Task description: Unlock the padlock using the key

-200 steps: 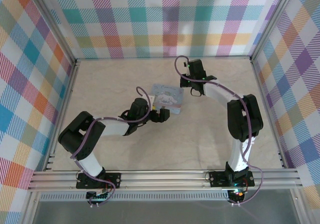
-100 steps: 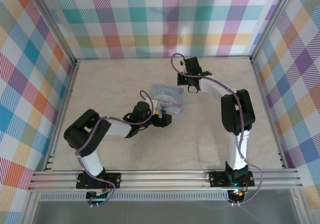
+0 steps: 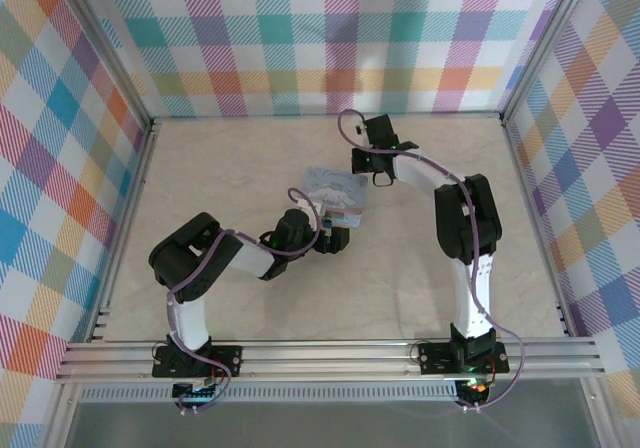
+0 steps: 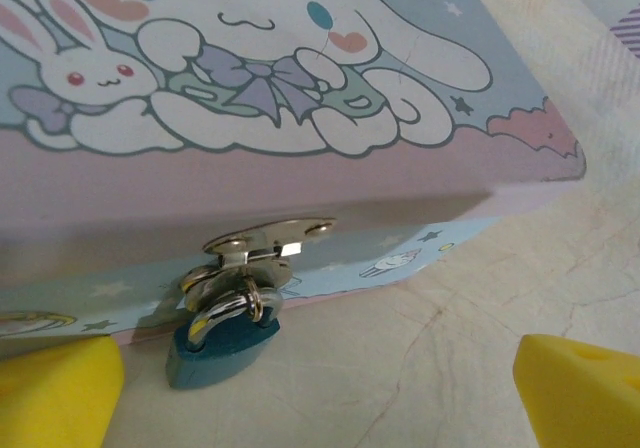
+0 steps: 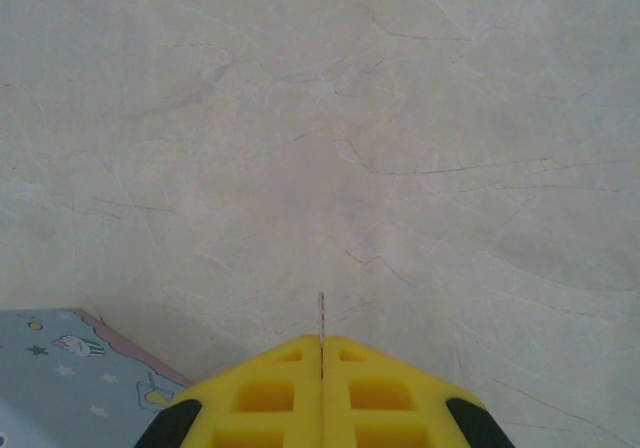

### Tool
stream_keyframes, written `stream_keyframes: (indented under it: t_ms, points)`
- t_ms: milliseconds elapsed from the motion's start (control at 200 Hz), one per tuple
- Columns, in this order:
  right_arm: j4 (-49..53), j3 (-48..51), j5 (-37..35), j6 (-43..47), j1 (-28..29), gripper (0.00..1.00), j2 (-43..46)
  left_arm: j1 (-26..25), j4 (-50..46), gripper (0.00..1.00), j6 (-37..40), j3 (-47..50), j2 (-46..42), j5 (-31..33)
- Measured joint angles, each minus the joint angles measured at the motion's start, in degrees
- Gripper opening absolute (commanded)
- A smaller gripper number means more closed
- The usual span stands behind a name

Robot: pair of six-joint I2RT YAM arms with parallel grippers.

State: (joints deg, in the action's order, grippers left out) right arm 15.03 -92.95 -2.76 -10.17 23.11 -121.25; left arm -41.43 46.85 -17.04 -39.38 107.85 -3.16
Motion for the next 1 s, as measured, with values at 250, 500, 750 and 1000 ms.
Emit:
stream_keyframes:
  t_ms: [250, 500, 750, 1000]
  points:
    - [-0.7, -0.2, 0.2, 0.6, 1.5, 0.0, -1.3, -0.3, 0.2, 0.97, 1.7, -1.9, 1.6, -1.9]
    - [-1.9, 0.0, 0.0, 0.6, 1.6, 0.0, -1.3, -1.0, -0.3, 0.94, 1.9, -4.4, 2.6, -11.5]
    - [-4.3, 1.2, 0.0, 0.6, 1.7, 0.0, -1.3, -1.1, 0.1, 0.92, 0.5, -5.8, 2.6, -16.6]
    - [-5.7, 2.1, -0.1, 0.8, 1.7, 0.0, -1.1, -1.0, 0.3, 0.93, -1.2, -5.7, 3.0, -15.5]
